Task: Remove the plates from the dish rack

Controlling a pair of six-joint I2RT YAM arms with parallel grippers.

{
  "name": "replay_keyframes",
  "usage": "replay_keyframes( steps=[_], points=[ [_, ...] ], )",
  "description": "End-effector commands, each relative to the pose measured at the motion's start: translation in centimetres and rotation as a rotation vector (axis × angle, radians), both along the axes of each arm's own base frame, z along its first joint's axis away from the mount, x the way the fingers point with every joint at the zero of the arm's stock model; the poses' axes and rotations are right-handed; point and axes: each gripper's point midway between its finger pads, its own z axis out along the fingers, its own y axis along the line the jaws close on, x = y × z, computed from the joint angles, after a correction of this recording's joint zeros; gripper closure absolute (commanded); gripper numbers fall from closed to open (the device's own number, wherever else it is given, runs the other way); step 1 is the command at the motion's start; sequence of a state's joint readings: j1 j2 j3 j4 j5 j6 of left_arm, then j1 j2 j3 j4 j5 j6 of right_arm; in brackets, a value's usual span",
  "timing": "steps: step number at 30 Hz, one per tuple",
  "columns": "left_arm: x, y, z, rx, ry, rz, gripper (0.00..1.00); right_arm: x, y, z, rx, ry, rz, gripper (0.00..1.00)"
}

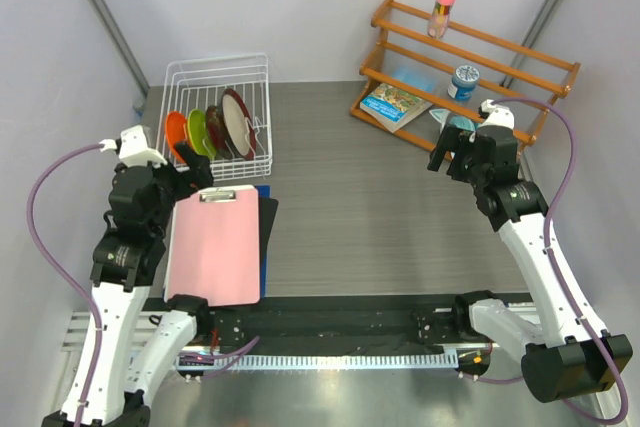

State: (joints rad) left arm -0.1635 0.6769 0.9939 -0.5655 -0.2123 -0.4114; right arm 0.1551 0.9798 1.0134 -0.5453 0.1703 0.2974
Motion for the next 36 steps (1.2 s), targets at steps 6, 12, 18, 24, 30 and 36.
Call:
replay_keyframes(
  steps=[6,12,18,24,30,36],
  points=[
    [3.6,-1.4,1.4,0.016,-0.019,-0.06,0.01,1.0,-0.4,0.7,-0.015,-0.038,-0.026,0.0],
    [8.4,-1.2,0.6,0.058,0.004,-0.013,0.11,1.6,0.1,-0.1,0.0,-0.009,-0.016,0.0],
    [14.5,-1.3,-0.6,0.061,-0.023,0.04,0.17,2.6,0.5,-1.5,0.002,0.037,-0.003,0.0],
    [20.2,-2.0,-2.5,0.075,-0.025,0.061,0.29,3.7,1.7,-2.6,0.04,0.061,0.034,0.0],
    [23.3,-2.1,-5.1,0.171,0.004,0.135,0.38,4.4,2.2,-3.4,0.053,0.073,0.049,0.0],
    [25.0,-1.8,-7.7,0.236,0.053,0.196,0.65,4.8,2.1,-3.9,0.043,0.084,0.043,0.0]
  ],
)
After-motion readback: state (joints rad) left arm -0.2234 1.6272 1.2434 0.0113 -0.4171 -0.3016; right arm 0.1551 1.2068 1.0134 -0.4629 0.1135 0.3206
